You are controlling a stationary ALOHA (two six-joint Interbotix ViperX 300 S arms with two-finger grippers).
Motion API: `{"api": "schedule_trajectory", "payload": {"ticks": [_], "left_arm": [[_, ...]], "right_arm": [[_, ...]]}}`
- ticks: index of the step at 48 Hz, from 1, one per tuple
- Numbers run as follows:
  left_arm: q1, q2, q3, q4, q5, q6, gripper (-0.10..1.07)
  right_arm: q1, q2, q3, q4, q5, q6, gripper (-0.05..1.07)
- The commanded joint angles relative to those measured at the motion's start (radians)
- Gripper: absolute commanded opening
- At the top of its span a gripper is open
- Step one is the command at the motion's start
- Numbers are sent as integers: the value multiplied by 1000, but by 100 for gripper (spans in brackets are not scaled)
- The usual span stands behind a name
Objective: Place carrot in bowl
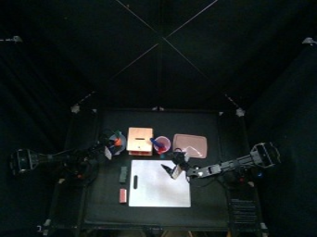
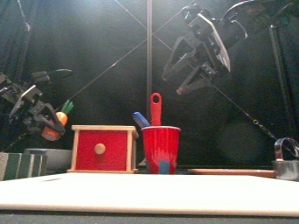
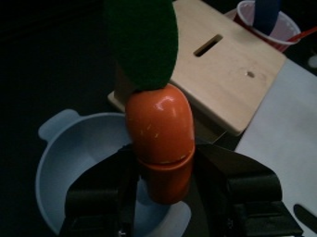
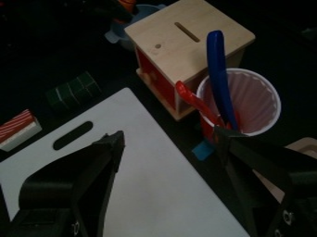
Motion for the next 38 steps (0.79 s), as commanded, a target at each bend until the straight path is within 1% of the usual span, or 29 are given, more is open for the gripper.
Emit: {"api": "schedule_trajectory", "payload": {"ticks": [1,7,16,20,38], "left_arm": [[17,2,-15,0,8,2,57],[18,2,-17,2,15,2,66],[21,2,-15,-2,18,0,83],[23,2,-15,-2,18,0,87],[21,0,-20,0,18,0,88]], "right_arm": [[-2,-20,-14,-3,3,3,104],[-2,-17,-17,-3,2,3,104],[-2,-12,-15,-3,2,3,104],[-2,-9,-17,-3,2,3,104],[-2,-8,-15,-3,2,2,104]]}}
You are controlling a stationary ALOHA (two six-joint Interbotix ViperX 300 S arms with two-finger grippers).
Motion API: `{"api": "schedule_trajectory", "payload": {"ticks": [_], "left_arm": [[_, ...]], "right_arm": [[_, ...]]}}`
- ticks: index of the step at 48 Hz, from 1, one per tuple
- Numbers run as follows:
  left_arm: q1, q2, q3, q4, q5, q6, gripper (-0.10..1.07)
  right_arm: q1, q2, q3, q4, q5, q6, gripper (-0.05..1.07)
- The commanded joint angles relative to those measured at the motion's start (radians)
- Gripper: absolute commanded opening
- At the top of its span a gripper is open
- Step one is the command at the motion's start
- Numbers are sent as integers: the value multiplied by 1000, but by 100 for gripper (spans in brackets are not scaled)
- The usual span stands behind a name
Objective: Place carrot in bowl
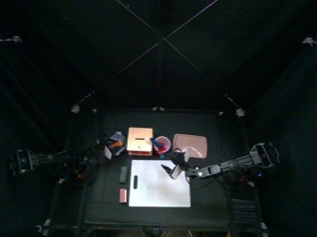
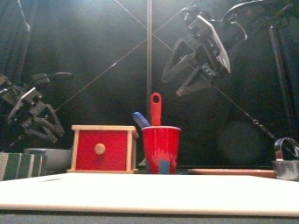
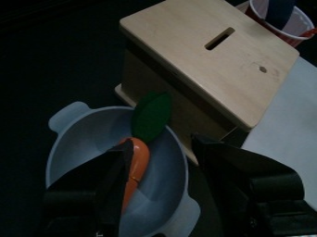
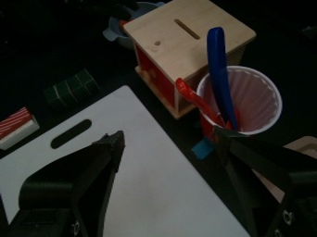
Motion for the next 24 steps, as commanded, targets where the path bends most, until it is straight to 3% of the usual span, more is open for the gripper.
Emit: {"api": "schedule_trajectory", "payload": {"ticks": [1,24], "left_arm": [[2,-3,-20,2,-5,2,88],[-6,-137,-21,25,-3,5,88]], "right_arm": [[-2,-17,-15,-3,2,2,104],[-2,-17,-9,12,3,2,104]]}}
